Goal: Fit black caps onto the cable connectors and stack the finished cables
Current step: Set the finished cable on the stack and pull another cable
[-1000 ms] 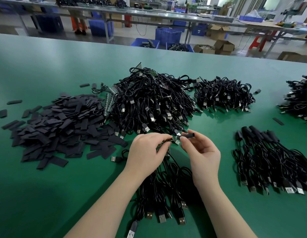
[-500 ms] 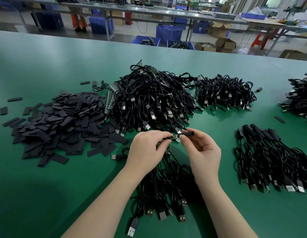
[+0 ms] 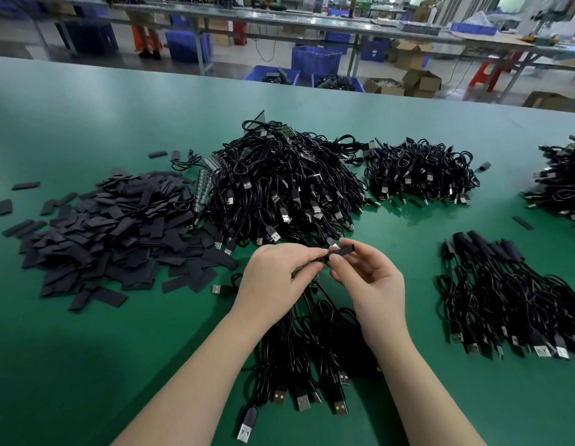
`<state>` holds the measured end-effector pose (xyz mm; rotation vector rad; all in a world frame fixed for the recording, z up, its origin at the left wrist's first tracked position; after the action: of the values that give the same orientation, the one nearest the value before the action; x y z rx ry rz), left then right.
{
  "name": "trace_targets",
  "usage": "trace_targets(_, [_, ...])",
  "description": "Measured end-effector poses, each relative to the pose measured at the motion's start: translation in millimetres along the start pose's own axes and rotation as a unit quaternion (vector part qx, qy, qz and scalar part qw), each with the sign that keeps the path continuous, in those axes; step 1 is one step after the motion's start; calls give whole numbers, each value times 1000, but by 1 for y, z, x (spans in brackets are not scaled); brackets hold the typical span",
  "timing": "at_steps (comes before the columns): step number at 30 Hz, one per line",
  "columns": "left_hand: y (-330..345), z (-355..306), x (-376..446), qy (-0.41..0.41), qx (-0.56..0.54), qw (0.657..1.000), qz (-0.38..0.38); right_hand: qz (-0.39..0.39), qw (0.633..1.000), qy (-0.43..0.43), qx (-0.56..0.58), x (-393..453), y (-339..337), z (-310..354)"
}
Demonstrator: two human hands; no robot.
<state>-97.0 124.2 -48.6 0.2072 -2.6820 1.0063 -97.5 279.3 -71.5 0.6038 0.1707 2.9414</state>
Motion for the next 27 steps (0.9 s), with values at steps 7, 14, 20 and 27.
trace_targets(7, [-6,-3,-2,-6,0,999,-43,-25,996,29,81,-1,1,-1])
trace_targets(14, [-3,-8,-3,25,21,999,-29,-20,996,38,76,-1,2,-3])
trace_targets(20, [-6,-8,-5,8,29,997,-71,-18,997,35,71,-3,2,-4])
trace_targets(27, [-8,-10,-9,4,26,994,-107,-35,993,51,101,-2,3,-6])
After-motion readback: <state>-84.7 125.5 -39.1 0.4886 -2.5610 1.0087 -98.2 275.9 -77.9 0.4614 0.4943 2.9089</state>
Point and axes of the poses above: each hand's wrist, its own x-axis towards the middle knuckle, its own y-axis out of the palm, z = x × y, the point moved 5 cm from there along x, towards the middle knuckle, and after that the axes turned 15 degrees about -y, right-handed, at the moved point
